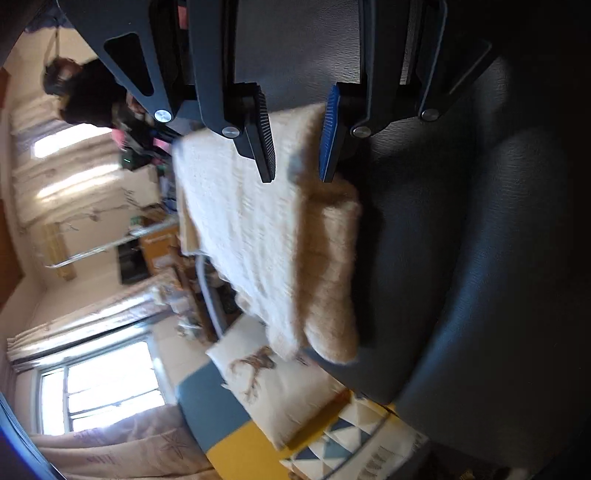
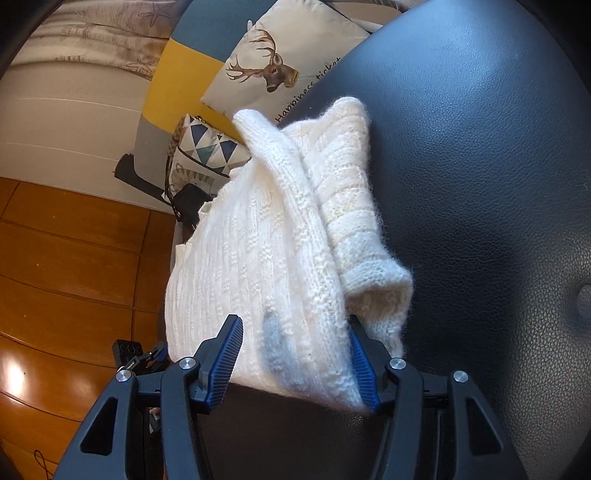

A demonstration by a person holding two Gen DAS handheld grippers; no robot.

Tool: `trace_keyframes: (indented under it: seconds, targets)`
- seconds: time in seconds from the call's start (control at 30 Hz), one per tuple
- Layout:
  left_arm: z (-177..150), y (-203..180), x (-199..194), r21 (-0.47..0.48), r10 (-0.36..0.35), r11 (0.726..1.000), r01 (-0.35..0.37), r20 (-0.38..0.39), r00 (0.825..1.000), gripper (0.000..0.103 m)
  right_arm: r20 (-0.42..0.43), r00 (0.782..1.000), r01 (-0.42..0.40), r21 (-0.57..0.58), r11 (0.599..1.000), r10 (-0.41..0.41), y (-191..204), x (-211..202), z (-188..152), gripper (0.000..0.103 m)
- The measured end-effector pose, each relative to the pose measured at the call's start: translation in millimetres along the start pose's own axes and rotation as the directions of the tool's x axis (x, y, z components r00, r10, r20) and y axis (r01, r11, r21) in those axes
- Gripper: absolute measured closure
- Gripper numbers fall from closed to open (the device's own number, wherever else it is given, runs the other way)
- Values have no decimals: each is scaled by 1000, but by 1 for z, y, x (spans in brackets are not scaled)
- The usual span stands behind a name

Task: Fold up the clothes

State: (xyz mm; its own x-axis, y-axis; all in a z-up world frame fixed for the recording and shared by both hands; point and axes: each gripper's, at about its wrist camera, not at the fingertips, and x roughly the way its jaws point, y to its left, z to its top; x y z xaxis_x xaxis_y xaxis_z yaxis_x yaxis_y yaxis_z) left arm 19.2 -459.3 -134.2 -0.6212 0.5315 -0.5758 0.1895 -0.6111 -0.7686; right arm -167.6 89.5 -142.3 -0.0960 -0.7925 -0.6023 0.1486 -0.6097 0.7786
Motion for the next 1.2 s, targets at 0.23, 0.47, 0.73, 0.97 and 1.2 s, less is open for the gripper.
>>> trace_keyframes:
  seconds: [0.23, 0.47, 0.73, 0.97, 1.2]
  targets:
    - [0, -11, 18, 82, -28, 996, 36, -94, 995, 78, -56, 998, 4, -10, 1000, -5, -1, 7, 6, 45]
    - [-14, -31, 16, 228, 74, 972, -53, -82, 994, 98, -117, 989, 77, -97, 992, -89, 9, 13, 11, 49]
    - [-32, -32, 9, 274, 119, 958, -88, -98, 988, 99, -75, 973, 188, -301, 935, -219, 42, -4, -11, 92]
    - [-25, -24, 0, 160, 179, 973, -165, -82, 980, 91, -98, 986, 116, -200, 973, -138, 8, -4, -17, 85]
    - [-19, -56, -46, 179, 260, 949, -260, 23, 965, 91, -143, 990, -31, -138, 990, 11, -2, -8, -4, 74]
